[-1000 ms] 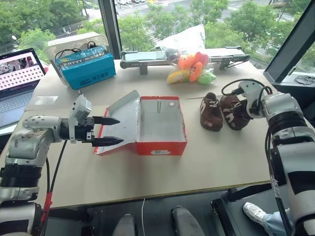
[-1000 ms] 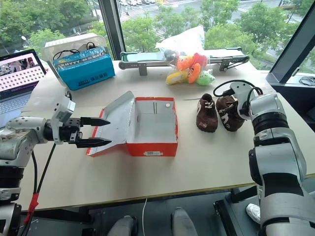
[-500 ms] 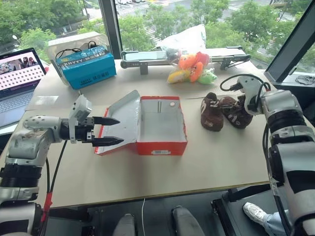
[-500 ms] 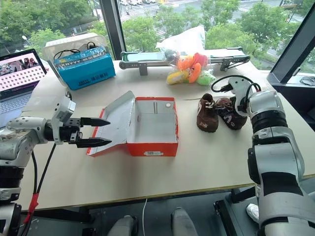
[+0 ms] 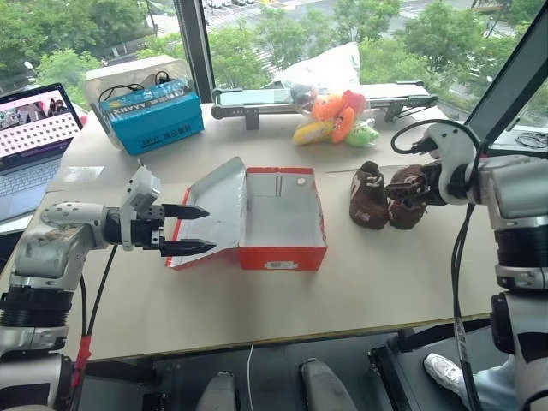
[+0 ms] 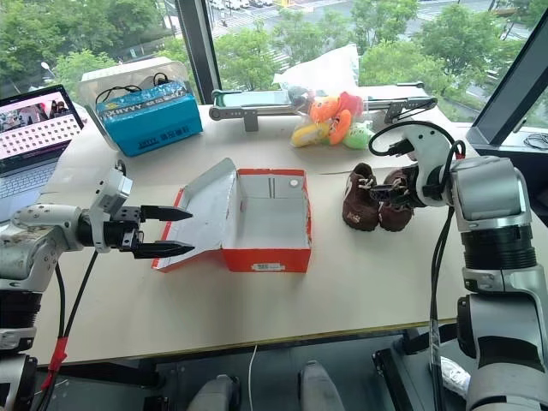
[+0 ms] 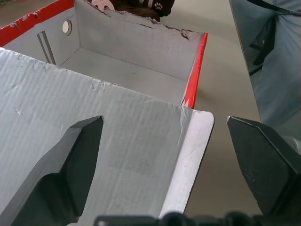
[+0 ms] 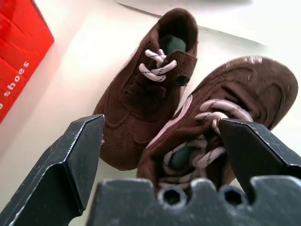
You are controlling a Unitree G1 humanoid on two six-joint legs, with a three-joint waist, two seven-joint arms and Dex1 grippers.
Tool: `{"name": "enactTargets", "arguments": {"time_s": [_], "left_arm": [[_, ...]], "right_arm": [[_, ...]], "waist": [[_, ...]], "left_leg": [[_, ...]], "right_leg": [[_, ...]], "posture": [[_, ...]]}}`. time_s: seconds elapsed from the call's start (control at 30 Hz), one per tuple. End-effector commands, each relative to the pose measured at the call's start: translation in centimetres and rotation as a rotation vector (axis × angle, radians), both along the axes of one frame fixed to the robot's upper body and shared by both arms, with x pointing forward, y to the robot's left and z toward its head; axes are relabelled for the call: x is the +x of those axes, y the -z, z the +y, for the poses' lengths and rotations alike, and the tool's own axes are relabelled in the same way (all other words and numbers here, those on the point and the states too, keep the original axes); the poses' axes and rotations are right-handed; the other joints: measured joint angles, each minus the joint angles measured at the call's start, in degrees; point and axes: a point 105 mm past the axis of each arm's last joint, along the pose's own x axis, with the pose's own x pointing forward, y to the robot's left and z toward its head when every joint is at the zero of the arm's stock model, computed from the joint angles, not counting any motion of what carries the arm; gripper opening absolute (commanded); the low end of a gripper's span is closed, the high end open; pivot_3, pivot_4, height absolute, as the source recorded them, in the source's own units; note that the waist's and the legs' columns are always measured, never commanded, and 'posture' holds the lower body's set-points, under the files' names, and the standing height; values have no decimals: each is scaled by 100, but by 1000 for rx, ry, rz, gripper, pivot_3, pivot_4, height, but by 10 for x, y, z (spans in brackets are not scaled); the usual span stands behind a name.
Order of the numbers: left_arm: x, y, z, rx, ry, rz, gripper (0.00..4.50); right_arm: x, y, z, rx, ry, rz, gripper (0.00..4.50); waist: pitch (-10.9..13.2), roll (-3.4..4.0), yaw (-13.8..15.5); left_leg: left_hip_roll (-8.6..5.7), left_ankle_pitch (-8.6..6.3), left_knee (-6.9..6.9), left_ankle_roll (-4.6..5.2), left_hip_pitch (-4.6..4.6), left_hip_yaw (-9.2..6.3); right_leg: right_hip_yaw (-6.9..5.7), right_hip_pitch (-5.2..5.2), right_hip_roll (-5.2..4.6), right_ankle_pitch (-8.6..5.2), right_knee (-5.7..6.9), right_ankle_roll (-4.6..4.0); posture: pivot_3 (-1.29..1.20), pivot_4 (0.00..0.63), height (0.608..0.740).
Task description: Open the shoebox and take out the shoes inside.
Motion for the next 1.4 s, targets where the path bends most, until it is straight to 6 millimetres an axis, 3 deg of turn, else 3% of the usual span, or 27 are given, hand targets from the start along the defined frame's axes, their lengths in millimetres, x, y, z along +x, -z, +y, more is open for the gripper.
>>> {"name": "enactTargets", "arguments": {"time_s": [0.03, 0.33, 0.6, 0.77, 1.03, 1.27, 1.4], "left_arm": [[-1, -10, 0, -6, 3, -41, 4500], [0, -11, 0, -5, 3, -47, 4500], [-2, -11, 4, 0, -10, -47, 4500], [-4, -9, 7, 2, -19, -46, 4500], [-2, -9, 9, -8, -46, -53, 4500], [29, -5, 47, -87, -466, -152, 4500], [39, 1, 77, -186, -753, -181, 4500]], "right_arm": [[4, -2, -15, -29, 51, -42, 4493], [24, 24, -45, -119, 113, -9, 4493], [28, -1, -28, -155, 0, -47, 4493], [11, -15, -11, -140, -89, -51, 4493], [-17, -23, -11, -138, -90, -71, 4493], [-75, -49, 28, 84, -164, -389, 4493], [-98, -39, 39, 163, -161, -449, 4493]], "waist": [[0, 0, 6], [0, 0, -14], [0, 0, -28], [2, 3, -12], [2, 3, 27], [0, 0, 79], [-3, -3, 176]], "left_leg": [[0, 0, 0, 0, 0, 1], [-1, 0, 0, 0, 0, 4], [0, 0, 0, 0, 1, 2], [-1, 0, -1, 0, -1, 0], [-1, 0, 3, 0, 1, 1], [3, -1, 6, 2, 3, -3], [2, -1, 30, 2, 3, -7]], "right_leg": [[0, 0, -1, 0, 0, 0], [2, 0, -1, 0, -2, 0], [2, 0, 0, 0, -1, -1], [1, -2, 0, 0, -1, 0], [1, 0, -1, 0, 1, 1], [0, 3, 2, 0, 7, 0], [-4, 14, 2, 5, 6, 14]], "posture": [[0, 150, 706], [0, 150, 706], [0, 150, 706], [0, 150, 706], [0, 150, 706], [0, 150, 706], [0, 150, 706]]}}
